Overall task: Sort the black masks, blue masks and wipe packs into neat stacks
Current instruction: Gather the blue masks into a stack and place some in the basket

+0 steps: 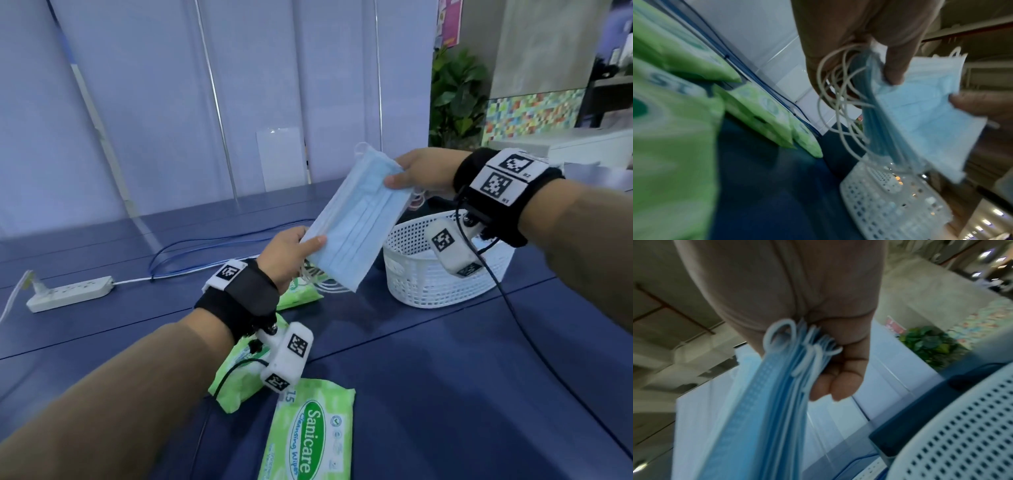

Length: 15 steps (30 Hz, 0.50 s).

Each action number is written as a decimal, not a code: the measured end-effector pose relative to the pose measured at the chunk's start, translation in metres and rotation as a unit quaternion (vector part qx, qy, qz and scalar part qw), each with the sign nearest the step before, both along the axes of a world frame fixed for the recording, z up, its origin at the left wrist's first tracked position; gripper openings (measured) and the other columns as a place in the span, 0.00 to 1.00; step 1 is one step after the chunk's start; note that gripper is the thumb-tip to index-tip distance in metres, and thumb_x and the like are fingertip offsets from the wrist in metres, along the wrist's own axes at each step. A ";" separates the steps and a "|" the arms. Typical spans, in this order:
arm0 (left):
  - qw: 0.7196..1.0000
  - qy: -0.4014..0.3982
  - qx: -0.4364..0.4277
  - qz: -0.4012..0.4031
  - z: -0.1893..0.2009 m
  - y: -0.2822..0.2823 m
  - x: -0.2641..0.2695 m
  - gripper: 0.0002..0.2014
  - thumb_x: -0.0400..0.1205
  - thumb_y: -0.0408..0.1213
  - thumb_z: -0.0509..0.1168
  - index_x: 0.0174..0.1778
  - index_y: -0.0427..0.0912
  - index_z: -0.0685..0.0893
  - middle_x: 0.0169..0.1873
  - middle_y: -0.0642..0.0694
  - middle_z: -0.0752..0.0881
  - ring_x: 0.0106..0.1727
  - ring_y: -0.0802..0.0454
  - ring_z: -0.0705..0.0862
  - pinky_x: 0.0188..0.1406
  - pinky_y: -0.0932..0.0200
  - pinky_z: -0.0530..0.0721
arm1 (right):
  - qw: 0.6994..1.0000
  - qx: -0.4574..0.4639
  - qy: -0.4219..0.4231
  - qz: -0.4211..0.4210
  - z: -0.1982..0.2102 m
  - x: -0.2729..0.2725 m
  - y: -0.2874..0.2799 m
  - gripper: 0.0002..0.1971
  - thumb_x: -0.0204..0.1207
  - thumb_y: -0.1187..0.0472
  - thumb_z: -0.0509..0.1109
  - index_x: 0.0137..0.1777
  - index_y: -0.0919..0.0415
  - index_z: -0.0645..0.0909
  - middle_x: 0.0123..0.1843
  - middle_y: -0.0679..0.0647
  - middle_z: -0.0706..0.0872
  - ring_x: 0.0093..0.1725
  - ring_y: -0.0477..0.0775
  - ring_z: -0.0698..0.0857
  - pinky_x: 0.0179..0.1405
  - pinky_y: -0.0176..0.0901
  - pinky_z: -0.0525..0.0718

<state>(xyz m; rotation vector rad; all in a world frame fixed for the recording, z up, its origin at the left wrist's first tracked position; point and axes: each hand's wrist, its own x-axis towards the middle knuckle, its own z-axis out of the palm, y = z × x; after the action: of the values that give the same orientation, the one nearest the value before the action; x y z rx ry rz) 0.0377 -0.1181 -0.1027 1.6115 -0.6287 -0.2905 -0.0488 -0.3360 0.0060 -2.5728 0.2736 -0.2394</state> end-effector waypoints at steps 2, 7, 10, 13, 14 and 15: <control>1.000 0.007 -0.019 0.013 0.012 -0.022 0.005 0.02 0.82 0.31 0.64 0.46 0.36 0.81 0.42 0.38 0.84 0.39 0.45 0.80 0.40 0.51 0.80 | 0.993 0.117 0.000 -0.034 -0.002 -0.003 -0.018 0.11 0.83 0.60 0.62 0.60 0.64 0.76 0.48 0.61 0.79 0.36 0.52 0.79 0.36 0.42 0.80; 0.993 -0.094 0.032 0.059 0.049 -0.101 0.013 0.13 0.82 0.30 0.64 0.61 0.35 0.76 0.40 0.40 0.78 0.36 0.47 0.79 0.38 0.53 0.79 | 0.988 -0.066 -0.001 -0.140 0.002 -0.010 -0.070 0.20 0.82 0.62 0.64 0.72 0.67 0.71 0.64 0.68 0.80 0.43 0.56 0.77 0.27 0.38 0.73; 0.962 -0.188 0.196 -0.044 0.065 -0.141 0.015 0.07 0.82 0.29 0.64 0.55 0.37 0.81 0.39 0.41 0.83 0.35 0.55 0.81 0.39 0.61 0.78 | 0.971 -0.167 0.028 -0.167 0.001 -0.016 -0.093 0.18 0.80 0.66 0.65 0.67 0.74 0.73 0.52 0.71 0.81 0.33 0.55 0.71 0.26 0.37 0.70; 0.900 -0.237 0.349 -0.113 0.068 -0.166 0.019 0.15 0.81 0.33 0.66 0.64 0.35 0.81 0.60 0.41 0.84 0.51 0.53 0.77 0.44 0.65 0.77 | 0.953 -0.229 0.125 -0.157 -0.008 -0.015 -0.108 0.09 0.79 0.66 0.66 0.55 0.71 0.78 0.40 0.57 0.78 0.28 0.48 0.68 0.16 0.29 0.69; 0.886 -0.261 0.366 -0.114 0.065 -0.171 0.020 0.16 0.81 0.32 0.67 0.65 0.35 0.80 0.61 0.42 0.83 0.52 0.55 0.75 0.40 0.67 0.73 | 0.947 -0.245 0.146 -0.148 -0.012 -0.014 -0.109 0.05 0.79 0.65 0.66 0.52 0.67 0.76 0.41 0.55 0.78 0.30 0.47 0.69 0.14 0.28 0.70; 0.879 -0.280 0.370 -0.109 0.061 -0.174 0.021 0.17 0.80 0.31 0.68 0.64 0.35 0.80 0.60 0.43 0.82 0.52 0.56 0.75 0.37 0.68 0.71 | 0.941 -0.261 0.163 -0.140 -0.015 -0.010 -0.110 0.04 0.79 0.65 0.66 0.50 0.65 0.74 0.42 0.54 0.77 0.32 0.47 0.70 0.14 0.27 0.71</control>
<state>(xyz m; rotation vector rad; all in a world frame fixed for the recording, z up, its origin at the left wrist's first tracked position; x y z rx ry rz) 0.0591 -0.2923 -0.0421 2.3990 -1.2556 -0.2391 -0.0592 -0.4459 -0.0092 -3.0915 0.7973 0.0245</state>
